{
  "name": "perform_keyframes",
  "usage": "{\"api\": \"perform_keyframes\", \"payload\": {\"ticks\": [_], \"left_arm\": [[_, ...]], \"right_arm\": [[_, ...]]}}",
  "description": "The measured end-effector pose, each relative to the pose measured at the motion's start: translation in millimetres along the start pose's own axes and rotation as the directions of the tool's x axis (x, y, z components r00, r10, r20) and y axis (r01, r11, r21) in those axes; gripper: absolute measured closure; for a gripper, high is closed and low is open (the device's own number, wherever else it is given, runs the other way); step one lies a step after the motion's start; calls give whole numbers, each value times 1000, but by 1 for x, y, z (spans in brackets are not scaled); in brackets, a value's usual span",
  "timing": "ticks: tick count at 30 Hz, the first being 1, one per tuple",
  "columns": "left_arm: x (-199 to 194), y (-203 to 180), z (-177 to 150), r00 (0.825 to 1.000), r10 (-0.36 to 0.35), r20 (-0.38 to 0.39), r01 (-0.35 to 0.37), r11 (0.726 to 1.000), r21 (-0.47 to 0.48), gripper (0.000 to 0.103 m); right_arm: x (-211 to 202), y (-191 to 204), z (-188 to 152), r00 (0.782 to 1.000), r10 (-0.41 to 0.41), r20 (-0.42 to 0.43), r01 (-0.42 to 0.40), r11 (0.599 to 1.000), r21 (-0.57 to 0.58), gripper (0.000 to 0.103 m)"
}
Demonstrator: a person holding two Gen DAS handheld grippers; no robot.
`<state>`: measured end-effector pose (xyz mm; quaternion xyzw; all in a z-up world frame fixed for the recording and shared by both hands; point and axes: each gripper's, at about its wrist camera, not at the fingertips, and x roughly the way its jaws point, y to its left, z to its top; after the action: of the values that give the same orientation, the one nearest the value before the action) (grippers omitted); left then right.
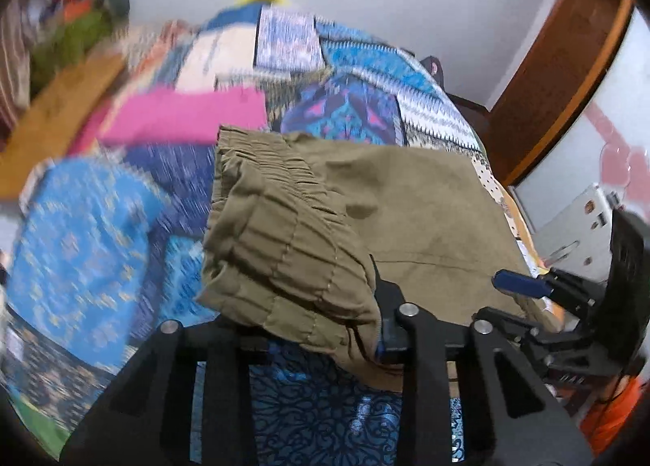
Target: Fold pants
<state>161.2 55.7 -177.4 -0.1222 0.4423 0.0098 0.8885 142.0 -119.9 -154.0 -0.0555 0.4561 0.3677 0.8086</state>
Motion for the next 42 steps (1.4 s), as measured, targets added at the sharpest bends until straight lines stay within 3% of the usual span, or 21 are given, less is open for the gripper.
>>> {"api": "perform_keyframes", "payload": {"ticks": [7,12,18,23,28,32,37,42], "left_arm": [[-45,-4,12,985,84,153,-94,994,59,75],[-75,-2,10,969,110,220,-127,989,69,75],[-87,-3,6,967,103,233,-126,988,87,76],[-87,-23,5,962,110,251,-150,977,149,76],[-89,-44,10,958,87,275,-144,970,196,76],[-87,-59,11,960,68,273,-134,964,230,76],[-80,-83,10,964,48,262,-122,954,274,76],[-72,-105,5,974,11,227,-84,946,312,76]], "right_arm": [[-10,15,27,993,6,116,-9,1000,26,50],[22,43,37,999,19,36,-17,999,-44,50],[49,68,33,996,70,-55,-74,993,-86,50],[48,73,28,996,66,-55,-70,994,-87,50],[10,49,16,998,56,25,-55,998,-16,50],[-34,17,-7,995,-27,96,23,999,44,50],[-61,-21,-43,983,-165,82,155,980,122,48],[-58,-42,-73,987,-158,38,148,969,199,48]]}}
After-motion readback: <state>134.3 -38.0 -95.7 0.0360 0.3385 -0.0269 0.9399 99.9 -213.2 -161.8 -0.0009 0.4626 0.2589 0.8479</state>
